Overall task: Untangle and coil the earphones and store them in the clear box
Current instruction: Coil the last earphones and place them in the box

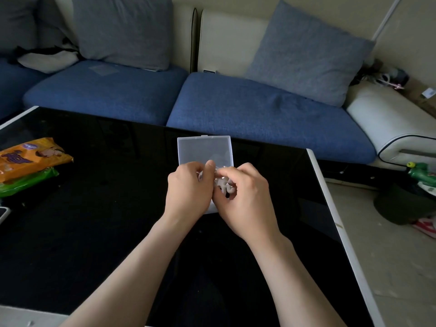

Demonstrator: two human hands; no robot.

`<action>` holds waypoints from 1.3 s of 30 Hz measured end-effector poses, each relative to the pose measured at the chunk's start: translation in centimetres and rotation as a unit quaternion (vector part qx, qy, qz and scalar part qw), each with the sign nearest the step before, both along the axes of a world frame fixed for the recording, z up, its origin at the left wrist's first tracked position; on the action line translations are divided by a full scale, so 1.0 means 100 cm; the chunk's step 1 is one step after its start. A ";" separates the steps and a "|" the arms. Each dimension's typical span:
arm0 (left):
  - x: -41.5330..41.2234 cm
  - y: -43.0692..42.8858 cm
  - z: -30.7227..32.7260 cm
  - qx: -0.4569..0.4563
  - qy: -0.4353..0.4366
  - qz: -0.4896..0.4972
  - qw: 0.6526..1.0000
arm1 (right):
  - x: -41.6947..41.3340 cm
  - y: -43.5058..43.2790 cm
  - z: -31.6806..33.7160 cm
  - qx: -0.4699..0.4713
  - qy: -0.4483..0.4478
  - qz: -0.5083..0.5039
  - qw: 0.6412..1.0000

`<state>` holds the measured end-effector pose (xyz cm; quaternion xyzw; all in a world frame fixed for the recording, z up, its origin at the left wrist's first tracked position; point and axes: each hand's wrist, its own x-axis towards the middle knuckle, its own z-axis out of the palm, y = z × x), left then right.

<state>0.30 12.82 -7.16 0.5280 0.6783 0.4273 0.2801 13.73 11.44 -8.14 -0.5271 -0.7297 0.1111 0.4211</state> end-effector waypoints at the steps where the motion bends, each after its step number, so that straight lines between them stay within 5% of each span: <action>1: 0.001 -0.001 0.000 0.016 0.037 -0.007 0.999 | 0.000 0.000 0.000 0.000 0.006 0.002 1.000; 6: 0.003 -0.002 -0.010 0.077 0.115 -0.064 0.988 | 0.004 0.004 -0.001 -0.018 0.075 -0.009 0.997; 17: 0.011 -0.009 0.003 0.044 0.062 -0.112 0.991 | 0.009 0.006 -0.004 0.010 0.055 -0.076 0.996; 24: 0.003 -0.007 0.004 0.017 0.016 -0.133 0.991 | 0.011 0.006 -0.004 -0.030 0.077 -0.009 0.997; 33: 0.006 -0.010 0.004 0.067 0.029 -0.132 0.989 | 0.007 0.000 0.007 -0.054 0.159 -0.008 0.986; 39: 0.006 -0.013 0.005 0.094 0.079 -0.170 0.978 | 0.007 0.004 0.000 -0.046 0.128 -0.011 0.991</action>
